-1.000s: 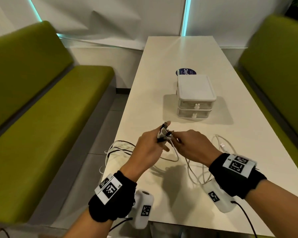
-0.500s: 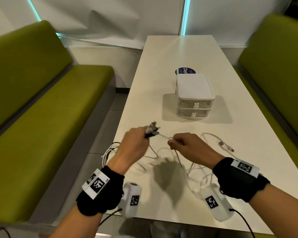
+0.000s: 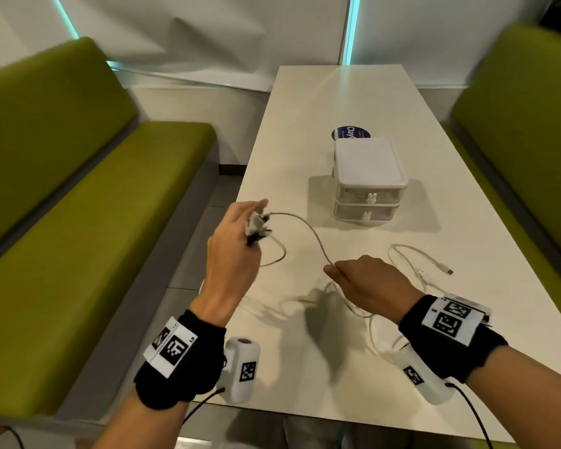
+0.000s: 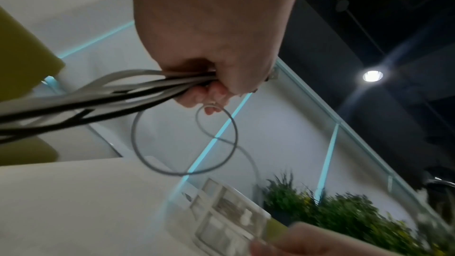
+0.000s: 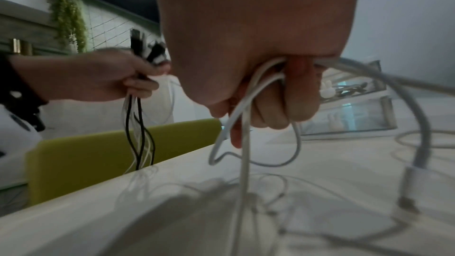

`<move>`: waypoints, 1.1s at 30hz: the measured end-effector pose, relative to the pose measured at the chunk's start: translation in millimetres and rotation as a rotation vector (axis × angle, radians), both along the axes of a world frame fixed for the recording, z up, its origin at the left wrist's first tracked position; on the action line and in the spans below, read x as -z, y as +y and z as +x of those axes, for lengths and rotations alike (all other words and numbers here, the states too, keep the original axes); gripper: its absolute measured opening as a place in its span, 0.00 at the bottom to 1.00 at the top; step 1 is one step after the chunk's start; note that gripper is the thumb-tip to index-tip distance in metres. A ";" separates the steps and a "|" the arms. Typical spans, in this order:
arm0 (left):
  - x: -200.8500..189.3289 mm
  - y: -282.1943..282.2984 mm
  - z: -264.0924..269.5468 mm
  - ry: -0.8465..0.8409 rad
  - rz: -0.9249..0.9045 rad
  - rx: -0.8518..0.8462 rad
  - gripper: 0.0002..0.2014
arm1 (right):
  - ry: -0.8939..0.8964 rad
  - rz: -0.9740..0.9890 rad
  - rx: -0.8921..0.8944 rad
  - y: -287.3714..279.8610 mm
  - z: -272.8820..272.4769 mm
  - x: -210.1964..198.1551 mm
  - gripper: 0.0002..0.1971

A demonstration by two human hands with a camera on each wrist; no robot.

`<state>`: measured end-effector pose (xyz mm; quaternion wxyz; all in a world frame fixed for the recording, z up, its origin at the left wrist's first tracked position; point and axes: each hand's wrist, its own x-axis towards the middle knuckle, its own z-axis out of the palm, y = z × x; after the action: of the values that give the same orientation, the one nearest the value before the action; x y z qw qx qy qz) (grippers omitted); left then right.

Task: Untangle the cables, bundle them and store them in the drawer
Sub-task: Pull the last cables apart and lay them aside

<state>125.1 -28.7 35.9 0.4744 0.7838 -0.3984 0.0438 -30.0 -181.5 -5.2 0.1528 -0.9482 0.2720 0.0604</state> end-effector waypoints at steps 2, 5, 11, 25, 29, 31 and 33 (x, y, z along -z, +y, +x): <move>-1.2 -3.0 -16.7 -0.049 -0.033 0.210 0.31 | 0.059 -0.035 -0.016 4.0 4.3 -0.5 0.26; 11.2 -11.7 -33.8 -0.096 0.248 0.419 0.35 | 0.072 -0.108 -0.062 14.4 9.8 -2.7 0.23; 23.6 -11.9 -25.1 -0.115 0.664 0.301 0.10 | -0.088 -0.114 -0.109 12.4 7.1 -7.9 0.16; 6.5 2.5 20.7 0.145 0.286 -0.211 0.13 | -0.349 0.297 0.009 -3.1 -1.5 0.9 0.16; 4.0 6.4 30.5 0.160 0.186 -0.352 0.10 | -0.222 0.250 0.059 -11.7 -12.1 6.1 0.18; 4.4 7.7 37.9 0.189 0.181 -0.410 0.10 | -0.204 0.251 0.069 -14.6 -14.2 6.0 0.20; 5.8 7.7 38.2 0.173 0.216 -0.408 0.09 | -0.182 0.241 0.057 -14.7 -12.7 6.1 0.20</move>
<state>163.3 -21.0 30.1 0.4015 0.8951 -0.1919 0.0285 -42.7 -196.2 -11.3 0.2909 -0.9165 0.2747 0.0022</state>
